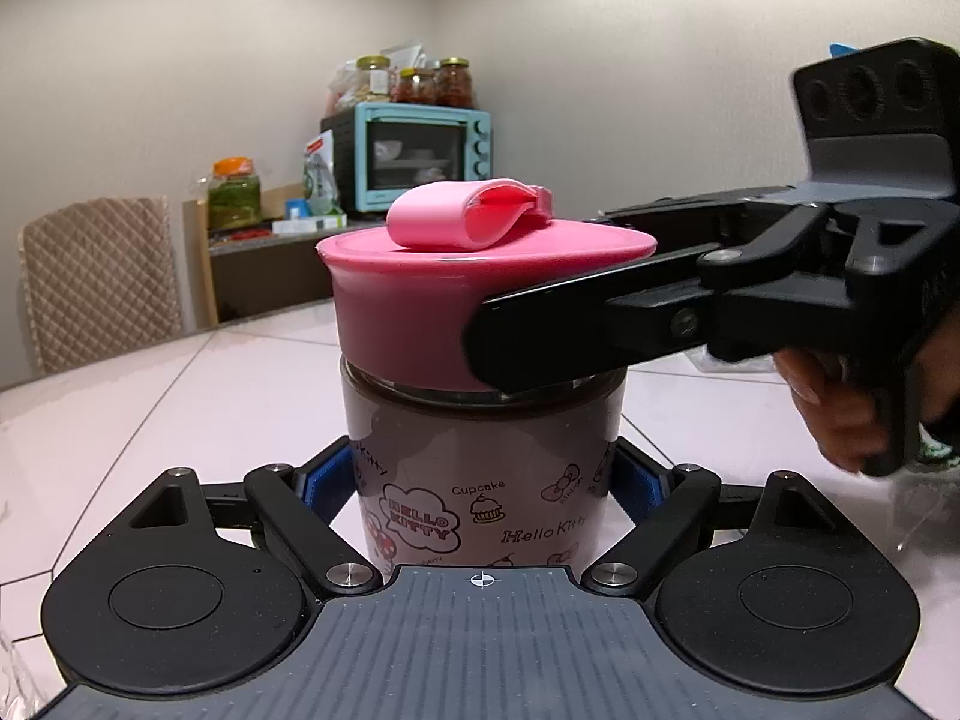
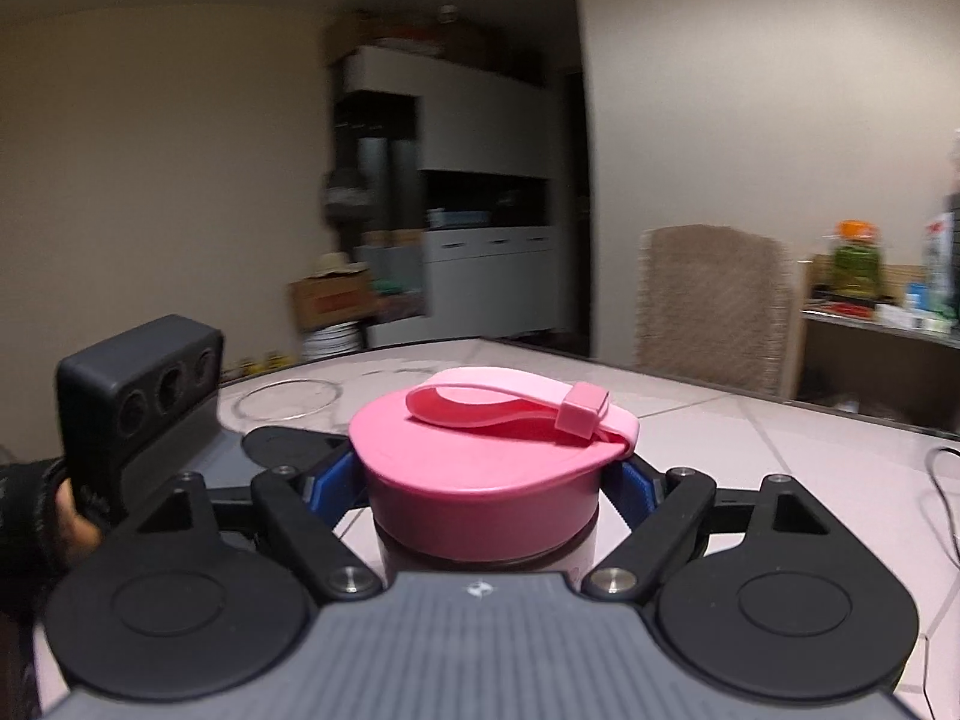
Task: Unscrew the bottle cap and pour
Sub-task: 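Regrasp the pink cap with the right gripper, twist, and release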
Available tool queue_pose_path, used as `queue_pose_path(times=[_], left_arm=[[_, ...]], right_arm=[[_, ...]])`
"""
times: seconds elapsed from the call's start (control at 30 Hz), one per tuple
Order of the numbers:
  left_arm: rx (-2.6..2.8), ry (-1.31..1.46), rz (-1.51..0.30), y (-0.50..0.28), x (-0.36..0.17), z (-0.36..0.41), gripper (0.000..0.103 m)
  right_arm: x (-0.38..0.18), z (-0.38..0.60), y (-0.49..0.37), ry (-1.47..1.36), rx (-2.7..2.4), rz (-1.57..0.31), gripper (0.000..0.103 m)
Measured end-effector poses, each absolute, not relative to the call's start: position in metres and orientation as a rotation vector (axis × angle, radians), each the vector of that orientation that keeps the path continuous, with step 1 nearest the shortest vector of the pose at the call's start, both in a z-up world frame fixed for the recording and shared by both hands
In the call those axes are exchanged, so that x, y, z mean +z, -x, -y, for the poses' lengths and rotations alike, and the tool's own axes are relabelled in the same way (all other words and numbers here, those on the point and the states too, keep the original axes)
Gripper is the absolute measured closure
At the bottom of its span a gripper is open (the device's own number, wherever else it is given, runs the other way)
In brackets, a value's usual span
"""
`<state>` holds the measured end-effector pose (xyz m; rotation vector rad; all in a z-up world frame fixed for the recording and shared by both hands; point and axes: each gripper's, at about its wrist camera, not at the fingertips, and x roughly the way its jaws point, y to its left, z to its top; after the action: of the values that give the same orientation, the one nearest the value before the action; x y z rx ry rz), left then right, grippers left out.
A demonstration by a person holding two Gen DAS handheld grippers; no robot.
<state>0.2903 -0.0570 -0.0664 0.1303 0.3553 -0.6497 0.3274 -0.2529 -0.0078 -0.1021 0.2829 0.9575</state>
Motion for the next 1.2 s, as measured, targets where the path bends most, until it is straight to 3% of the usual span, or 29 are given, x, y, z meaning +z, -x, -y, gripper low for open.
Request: queue_pose_path(times=[0.4, 0.53, 1.2], left_arm=[[-0.650, -0.130, -0.355, -0.290, -0.066, 0.058, 0.013], [-0.649, -0.130, -0.355, -0.290, -0.066, 0.058, 0.013], [-0.650, -0.130, -0.355, -0.290, -0.066, 0.058, 0.013]], right_arm=[[0.002, 0.265, -0.346, 0.112, 1.112, -0.286, 0.018], [0.001, 0.264, -0.337, 0.102, 1.023, -0.289, 0.003], [-0.016, 0.217, -0.273, 0.039, 0.544, -0.240, 0.004]])
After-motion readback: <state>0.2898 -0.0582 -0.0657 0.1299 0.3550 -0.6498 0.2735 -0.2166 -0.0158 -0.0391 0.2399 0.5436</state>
